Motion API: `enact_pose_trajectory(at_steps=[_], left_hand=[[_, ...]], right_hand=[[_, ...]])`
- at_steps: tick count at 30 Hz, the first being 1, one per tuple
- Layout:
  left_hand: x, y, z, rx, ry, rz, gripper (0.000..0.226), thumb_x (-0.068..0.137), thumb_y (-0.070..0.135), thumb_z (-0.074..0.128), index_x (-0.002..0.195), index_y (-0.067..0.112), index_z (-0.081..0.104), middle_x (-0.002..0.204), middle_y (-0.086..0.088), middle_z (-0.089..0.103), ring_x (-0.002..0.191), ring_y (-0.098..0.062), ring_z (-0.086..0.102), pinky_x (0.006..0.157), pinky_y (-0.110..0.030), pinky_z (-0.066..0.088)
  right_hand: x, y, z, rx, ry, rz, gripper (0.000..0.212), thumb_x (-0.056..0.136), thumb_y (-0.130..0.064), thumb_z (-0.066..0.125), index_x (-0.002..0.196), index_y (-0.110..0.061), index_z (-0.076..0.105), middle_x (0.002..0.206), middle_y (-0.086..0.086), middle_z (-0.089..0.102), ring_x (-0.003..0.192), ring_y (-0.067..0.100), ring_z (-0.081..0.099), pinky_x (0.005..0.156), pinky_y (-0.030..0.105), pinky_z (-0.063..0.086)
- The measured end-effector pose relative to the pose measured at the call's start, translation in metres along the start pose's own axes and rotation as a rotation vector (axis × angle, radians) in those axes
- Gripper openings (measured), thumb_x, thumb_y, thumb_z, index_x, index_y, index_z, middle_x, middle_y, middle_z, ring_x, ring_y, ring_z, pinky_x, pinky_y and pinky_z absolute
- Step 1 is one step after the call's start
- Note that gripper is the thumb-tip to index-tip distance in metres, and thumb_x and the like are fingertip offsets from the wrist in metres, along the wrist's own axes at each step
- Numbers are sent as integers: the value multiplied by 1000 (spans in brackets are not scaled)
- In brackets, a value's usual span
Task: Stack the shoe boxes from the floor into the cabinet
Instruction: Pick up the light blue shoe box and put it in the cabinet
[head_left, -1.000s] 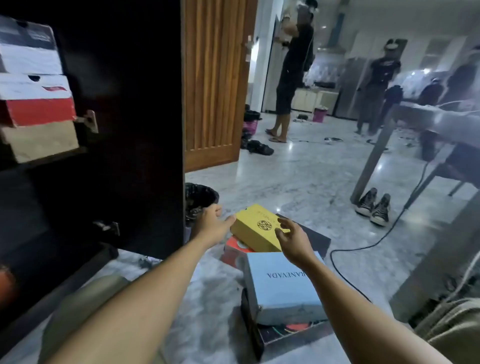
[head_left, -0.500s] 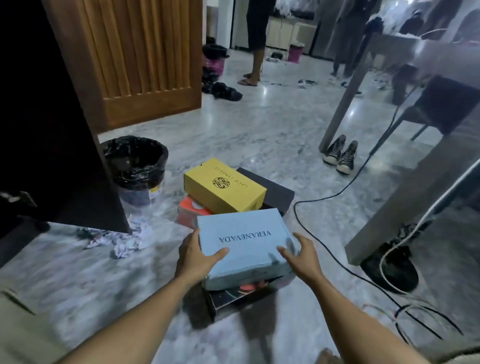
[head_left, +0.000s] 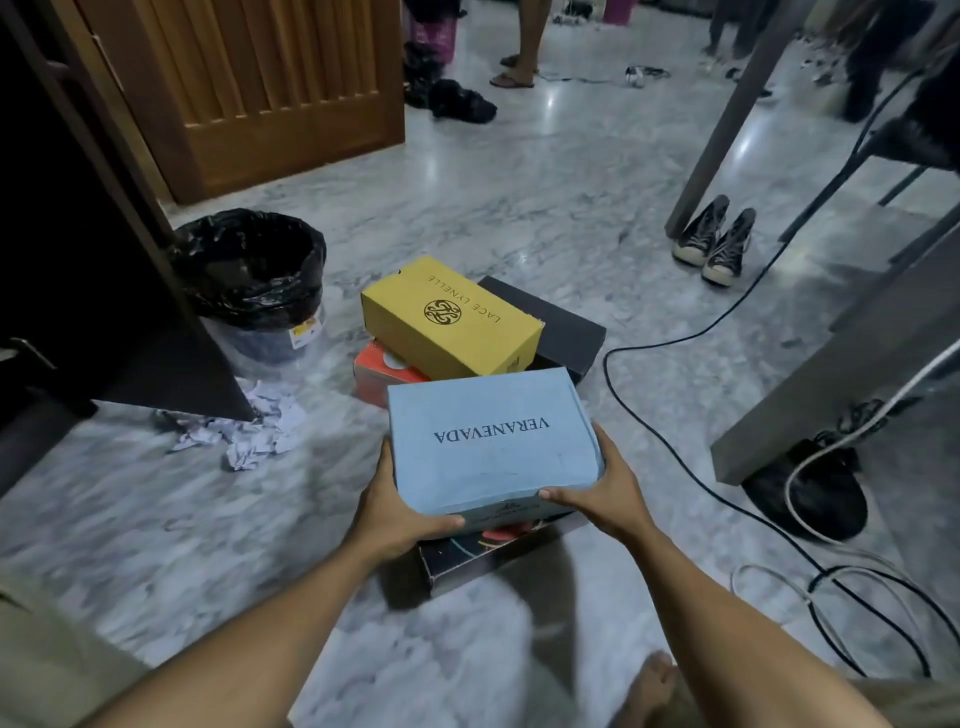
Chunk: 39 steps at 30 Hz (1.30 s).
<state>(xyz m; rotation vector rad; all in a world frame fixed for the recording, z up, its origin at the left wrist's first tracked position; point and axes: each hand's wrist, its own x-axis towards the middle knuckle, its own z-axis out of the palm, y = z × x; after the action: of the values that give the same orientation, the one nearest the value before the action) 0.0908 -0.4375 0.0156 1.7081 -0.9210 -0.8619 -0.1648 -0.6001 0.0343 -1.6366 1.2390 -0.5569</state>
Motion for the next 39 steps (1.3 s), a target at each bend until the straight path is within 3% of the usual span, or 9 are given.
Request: enact_pose_trajectory(at_steps=[3,10,14,17,19,25,29,35,39], left_hand=[[-7,2,-7,15,-17,-18,114,46,25,100,137,41,35,124,23,61,114,4,58,82,-18,51],[-34,17,-61,43,61,14,110,43,40,95,132,47,33,120,21,60,111,-6,59,84,-31,53],[-55,37,-113,23,168,78,105,43,40,96,128,46,36,118,21,61,112,-9,59,88,-33,53],[-73,56,-166,30,283,131,116,42,36,98,139,39,34,123,19,60,116,-10,58,94,-33,51],[-89,72,-204,60,357,155,117,43,33,98,141,35,34,122,16,61,115,-11,59,92,-32,51],[-165,91,-315,120,627,117,139,29,53,97,147,38,26,134,14,56,123,-13,54,101,-40,50],[-217,107,-366,72,802,128,123,41,19,102,143,22,35,132,5,58,124,-16,55,104,-40,48],[-293,128,-430,125,1154,62,129,34,26,101,145,20,35,129,3,61,116,-16,59,100,-35,49],[-324,143,-456,172,1374,39,104,48,13,99,137,17,45,113,5,64,103,-16,64,85,-25,48]], right_hand=[[-14,-3,7,21,26,-8,99,45,-36,101,121,-63,44,116,-38,59,111,-13,56,82,17,53],[-49,-52,37,-1,20,-128,108,43,-49,99,135,-45,44,124,-24,60,116,4,58,92,35,56],[-63,-111,62,-24,17,-214,109,45,-44,100,137,-33,42,126,-13,59,113,11,59,90,34,55],[-71,-164,93,43,-38,-250,106,45,-35,102,127,-27,34,120,2,58,102,19,64,75,37,62],[-77,-196,117,71,-72,-315,99,54,-25,99,124,-19,31,110,-1,56,93,10,62,65,21,59],[-96,-283,207,110,-266,-505,99,51,-35,97,126,-18,34,116,-1,51,103,14,58,65,14,55],[-113,-346,263,147,-419,-599,103,43,-45,96,122,-22,35,114,-8,54,102,9,60,67,18,55],[-151,-432,350,218,-632,-744,100,45,-45,97,123,-27,38,113,-16,56,97,-2,60,60,13,52],[-174,-473,398,263,-730,-810,100,56,-36,96,137,-16,41,118,-8,57,105,11,61,67,13,51]])
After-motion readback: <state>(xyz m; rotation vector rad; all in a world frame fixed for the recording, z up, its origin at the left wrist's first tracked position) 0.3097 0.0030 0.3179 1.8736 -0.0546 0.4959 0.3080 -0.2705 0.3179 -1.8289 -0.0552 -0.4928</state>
